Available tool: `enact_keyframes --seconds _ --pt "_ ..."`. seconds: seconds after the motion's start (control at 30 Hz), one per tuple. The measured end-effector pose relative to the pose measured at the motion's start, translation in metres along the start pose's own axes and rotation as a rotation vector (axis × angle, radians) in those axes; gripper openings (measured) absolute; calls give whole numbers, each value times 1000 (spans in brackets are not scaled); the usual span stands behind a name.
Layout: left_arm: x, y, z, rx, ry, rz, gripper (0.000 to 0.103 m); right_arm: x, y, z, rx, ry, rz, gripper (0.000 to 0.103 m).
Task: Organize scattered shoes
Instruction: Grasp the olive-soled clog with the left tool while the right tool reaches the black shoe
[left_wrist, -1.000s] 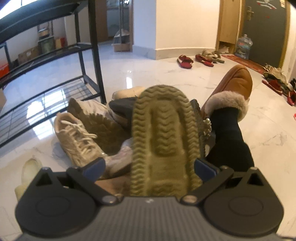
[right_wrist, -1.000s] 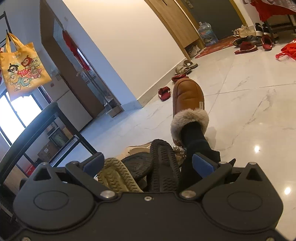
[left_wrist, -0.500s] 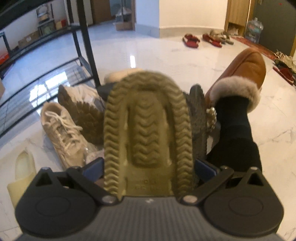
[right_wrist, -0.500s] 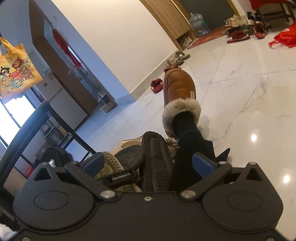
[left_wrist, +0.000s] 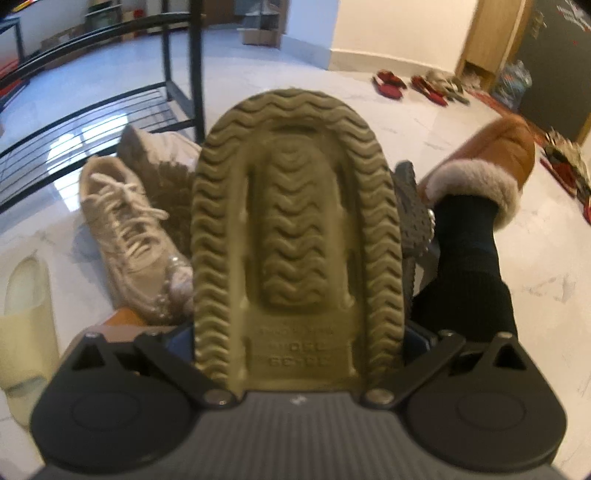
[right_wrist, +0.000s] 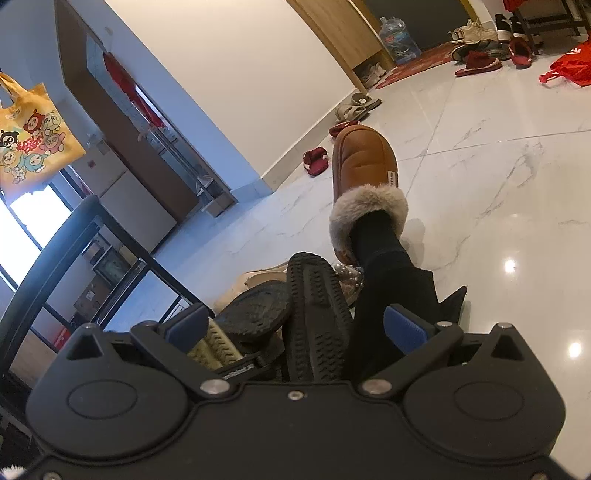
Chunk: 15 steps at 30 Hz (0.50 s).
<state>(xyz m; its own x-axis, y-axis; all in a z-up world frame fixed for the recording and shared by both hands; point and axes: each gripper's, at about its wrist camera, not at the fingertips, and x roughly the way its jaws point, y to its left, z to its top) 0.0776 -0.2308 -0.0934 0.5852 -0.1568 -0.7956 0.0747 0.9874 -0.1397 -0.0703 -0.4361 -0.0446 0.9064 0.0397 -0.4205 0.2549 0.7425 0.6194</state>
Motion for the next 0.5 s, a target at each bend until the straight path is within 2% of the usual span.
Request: enact_keyframes --seconds 0.13,0.3,0.33,0.4,0.43,0.5 --pt "-21 16 7 -35 -16 5 101 0 12 0 -13 0 31 103" --pt "-72 65 26 -2 -108 3 101 1 27 -3 -10 15 86 103" --pt "-87 88 32 36 -150 55 101 3 32 -5 -18 21 97 103" --pt "-101 119 37 87 -175 154 101 8 41 -11 -37 35 116 103" --pt "-104 125 38 93 -177 174 101 12 46 -15 -49 49 127 103" --pt "-114 165 41 67 -180 252 101 25 62 -26 -47 91 160 103"
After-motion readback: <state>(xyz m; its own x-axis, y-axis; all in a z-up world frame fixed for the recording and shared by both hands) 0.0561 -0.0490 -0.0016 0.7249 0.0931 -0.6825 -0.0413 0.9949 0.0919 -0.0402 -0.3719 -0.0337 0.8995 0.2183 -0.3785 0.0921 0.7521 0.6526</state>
